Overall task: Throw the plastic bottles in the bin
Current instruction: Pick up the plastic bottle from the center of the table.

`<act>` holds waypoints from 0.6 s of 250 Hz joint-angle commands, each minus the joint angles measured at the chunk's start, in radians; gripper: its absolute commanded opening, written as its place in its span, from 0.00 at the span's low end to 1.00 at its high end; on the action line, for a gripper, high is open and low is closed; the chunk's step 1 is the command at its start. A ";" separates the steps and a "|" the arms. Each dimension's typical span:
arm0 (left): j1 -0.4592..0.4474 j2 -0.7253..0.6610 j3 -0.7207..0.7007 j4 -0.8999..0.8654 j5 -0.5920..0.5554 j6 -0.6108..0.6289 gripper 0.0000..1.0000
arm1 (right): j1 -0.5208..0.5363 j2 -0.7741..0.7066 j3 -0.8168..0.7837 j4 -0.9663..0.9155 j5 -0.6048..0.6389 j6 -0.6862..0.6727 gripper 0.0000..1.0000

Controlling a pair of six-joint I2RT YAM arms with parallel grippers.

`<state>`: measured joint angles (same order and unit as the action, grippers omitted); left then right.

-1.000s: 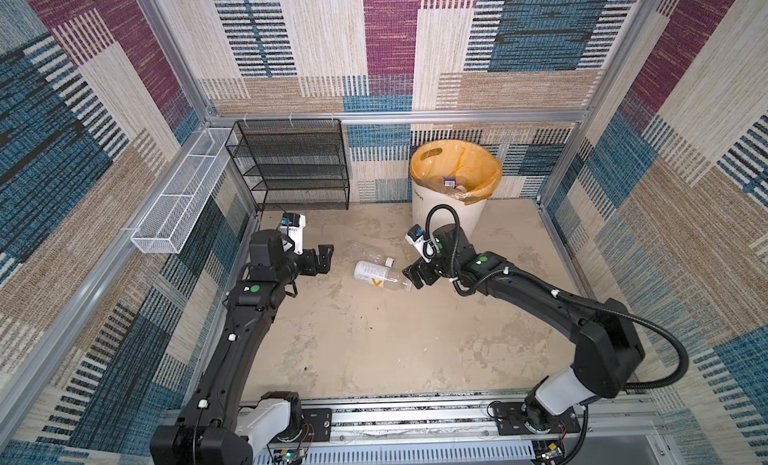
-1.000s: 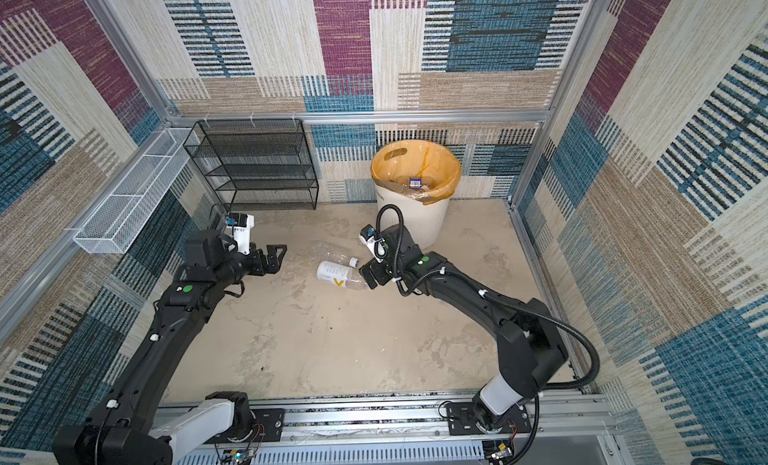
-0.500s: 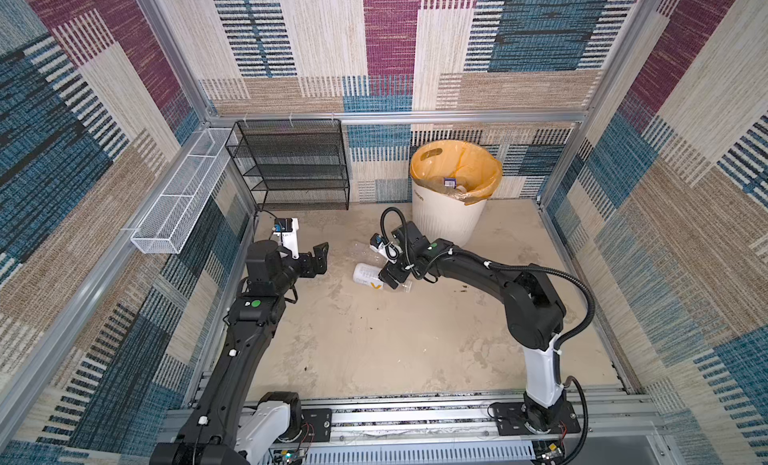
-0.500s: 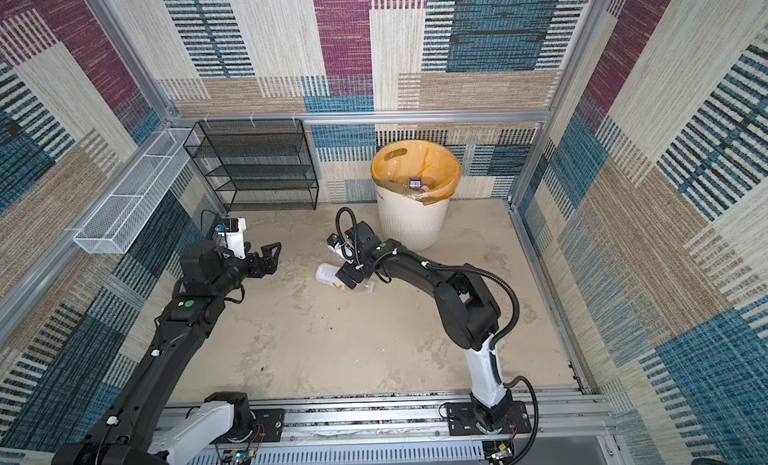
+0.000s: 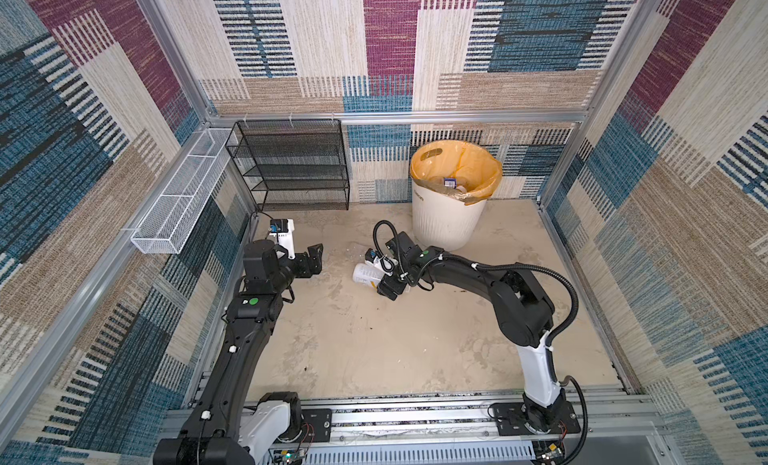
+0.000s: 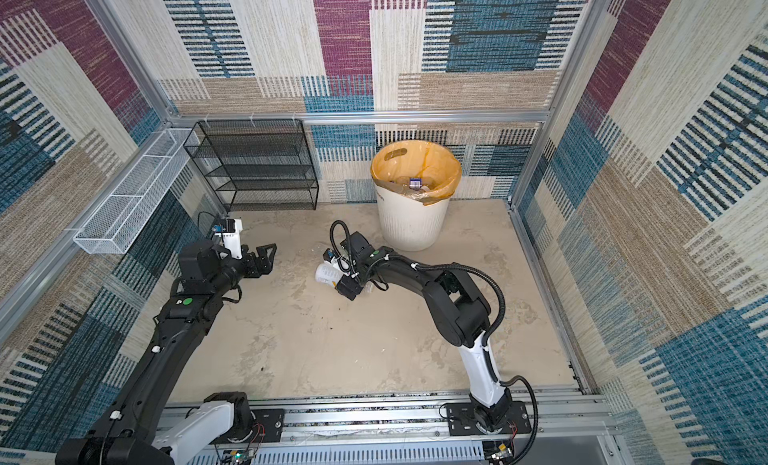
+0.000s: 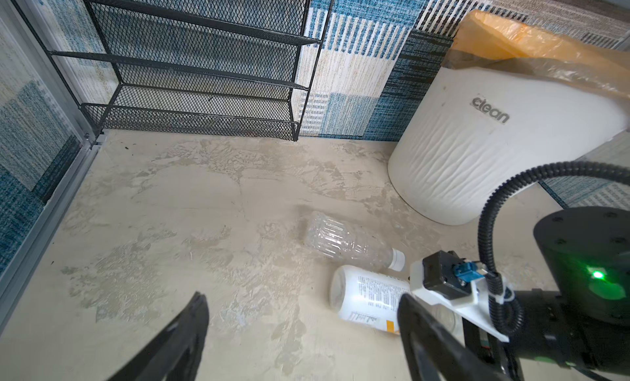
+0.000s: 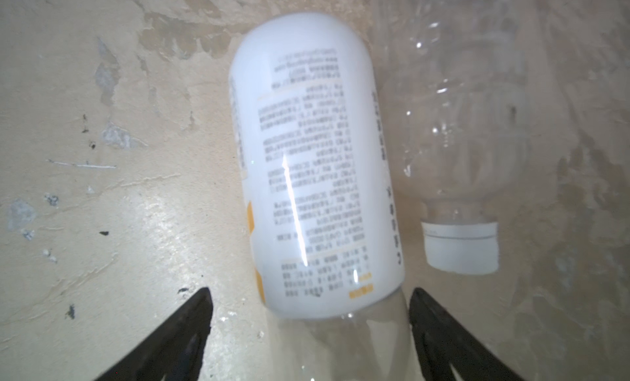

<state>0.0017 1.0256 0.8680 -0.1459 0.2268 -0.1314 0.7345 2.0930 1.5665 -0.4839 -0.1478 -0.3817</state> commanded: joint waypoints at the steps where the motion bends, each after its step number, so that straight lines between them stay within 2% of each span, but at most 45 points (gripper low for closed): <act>1: 0.006 -0.006 0.010 0.009 0.014 -0.007 0.86 | 0.013 0.011 -0.010 0.031 -0.019 -0.008 0.88; 82: 0.018 -0.001 0.012 0.009 0.026 -0.012 0.84 | 0.058 0.016 -0.017 0.039 -0.035 -0.013 0.77; 150: 0.027 0.002 0.016 0.009 0.040 -0.017 0.84 | 0.068 0.072 0.077 0.043 -0.042 0.029 0.87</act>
<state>0.0238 1.0264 0.8715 -0.1463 0.2462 -0.1322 0.7959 2.1437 1.6005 -0.4686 -0.1738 -0.3740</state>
